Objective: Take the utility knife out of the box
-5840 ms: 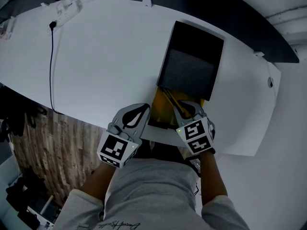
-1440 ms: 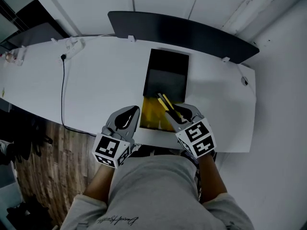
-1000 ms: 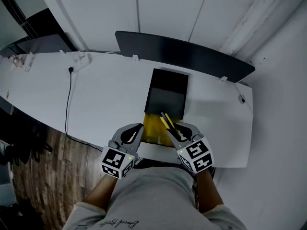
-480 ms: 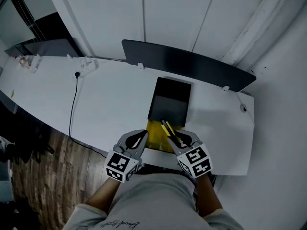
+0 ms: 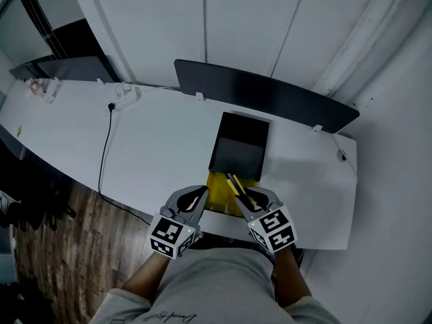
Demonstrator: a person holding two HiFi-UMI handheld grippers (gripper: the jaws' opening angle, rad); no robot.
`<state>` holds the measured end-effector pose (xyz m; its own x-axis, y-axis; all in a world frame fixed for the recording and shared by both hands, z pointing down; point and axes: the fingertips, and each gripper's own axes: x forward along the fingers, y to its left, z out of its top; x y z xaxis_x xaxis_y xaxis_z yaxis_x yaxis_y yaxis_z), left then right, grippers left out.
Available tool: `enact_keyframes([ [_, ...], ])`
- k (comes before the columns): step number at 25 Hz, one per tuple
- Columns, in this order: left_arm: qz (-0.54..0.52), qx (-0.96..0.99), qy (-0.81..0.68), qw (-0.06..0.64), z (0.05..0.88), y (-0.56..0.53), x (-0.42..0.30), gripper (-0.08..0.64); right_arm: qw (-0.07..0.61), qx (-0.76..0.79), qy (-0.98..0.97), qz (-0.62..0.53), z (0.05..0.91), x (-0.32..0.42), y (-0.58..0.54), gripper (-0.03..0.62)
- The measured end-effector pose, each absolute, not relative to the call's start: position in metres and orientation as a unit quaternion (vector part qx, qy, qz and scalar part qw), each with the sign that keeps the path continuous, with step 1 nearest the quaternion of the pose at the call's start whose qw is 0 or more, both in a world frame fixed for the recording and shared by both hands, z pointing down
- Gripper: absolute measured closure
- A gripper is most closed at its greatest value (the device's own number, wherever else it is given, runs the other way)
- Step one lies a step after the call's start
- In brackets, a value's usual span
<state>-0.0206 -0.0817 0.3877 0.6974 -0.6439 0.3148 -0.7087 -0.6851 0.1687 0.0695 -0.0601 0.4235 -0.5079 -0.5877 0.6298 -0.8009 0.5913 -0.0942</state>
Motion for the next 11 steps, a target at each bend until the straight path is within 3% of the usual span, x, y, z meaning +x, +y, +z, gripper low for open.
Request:
enact_keyframes([
  [11,0.113,0.911,-0.371,0.138,0.3857,-0.0746,-0.0214,0.56,0.28,0.412,-0.846,0.189,0.4228,0.0673,-0.056,0.46],
])
